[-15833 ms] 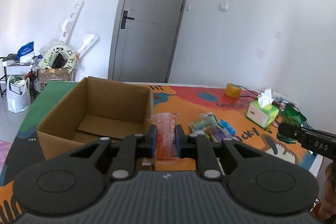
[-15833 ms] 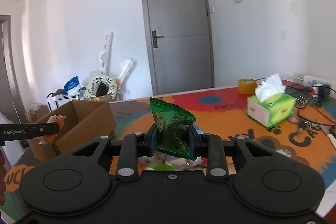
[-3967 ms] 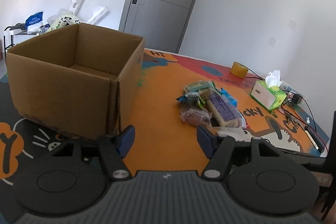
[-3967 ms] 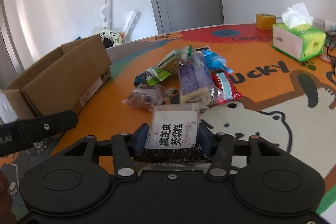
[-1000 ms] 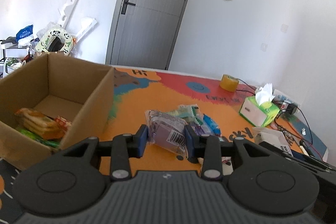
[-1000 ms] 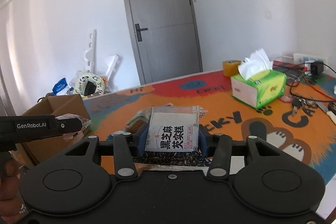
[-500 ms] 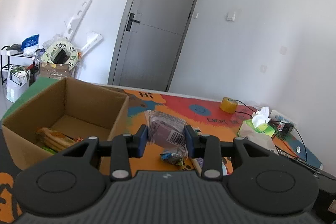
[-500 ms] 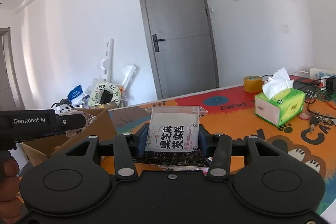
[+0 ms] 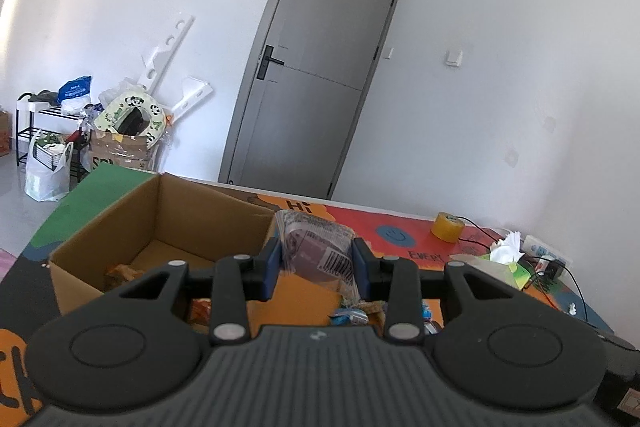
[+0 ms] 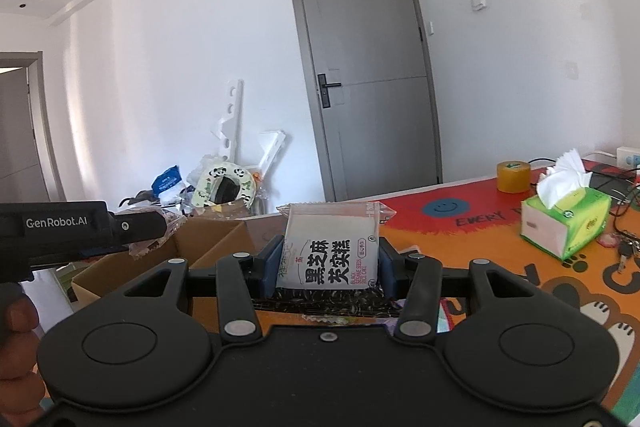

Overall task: Organize snacks
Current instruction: 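Carry both held packs up and over to the cardboard box, then open left tool to drop the clear bag while right tool releases its pack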

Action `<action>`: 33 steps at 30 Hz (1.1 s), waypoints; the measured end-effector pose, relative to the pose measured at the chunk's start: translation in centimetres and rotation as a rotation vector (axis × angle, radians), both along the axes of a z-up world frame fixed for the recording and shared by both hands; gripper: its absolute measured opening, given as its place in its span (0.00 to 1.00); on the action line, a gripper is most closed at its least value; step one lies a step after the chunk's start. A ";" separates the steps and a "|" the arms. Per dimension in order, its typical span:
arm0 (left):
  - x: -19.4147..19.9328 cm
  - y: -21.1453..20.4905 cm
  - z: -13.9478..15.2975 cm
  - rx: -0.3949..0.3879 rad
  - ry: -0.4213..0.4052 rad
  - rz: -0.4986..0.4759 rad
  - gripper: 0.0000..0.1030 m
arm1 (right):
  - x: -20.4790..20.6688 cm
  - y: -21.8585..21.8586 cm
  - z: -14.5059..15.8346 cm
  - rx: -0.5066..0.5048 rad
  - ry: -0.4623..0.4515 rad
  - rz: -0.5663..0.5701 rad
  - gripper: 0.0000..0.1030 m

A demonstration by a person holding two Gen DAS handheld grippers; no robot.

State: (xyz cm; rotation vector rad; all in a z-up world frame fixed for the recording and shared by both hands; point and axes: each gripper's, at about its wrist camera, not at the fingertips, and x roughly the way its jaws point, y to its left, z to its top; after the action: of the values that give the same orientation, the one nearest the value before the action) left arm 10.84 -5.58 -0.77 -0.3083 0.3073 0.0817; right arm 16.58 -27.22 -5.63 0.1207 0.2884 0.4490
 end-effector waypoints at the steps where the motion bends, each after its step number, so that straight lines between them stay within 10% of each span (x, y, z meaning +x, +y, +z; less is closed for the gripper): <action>1: 0.0 0.2 0.0 -0.002 0.000 0.006 0.35 | 0.1 0.2 0.0 0.000 -0.001 0.005 0.46; 33: 3.9 10.5 -0.9 -0.056 0.082 0.207 0.36 | 5.6 10.9 0.7 -0.021 0.044 0.250 0.46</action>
State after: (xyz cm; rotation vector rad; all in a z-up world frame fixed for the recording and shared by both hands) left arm 14.78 4.92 -1.63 -0.3929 0.3586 0.2904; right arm 22.15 -16.30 -4.97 0.0744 0.3532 0.6915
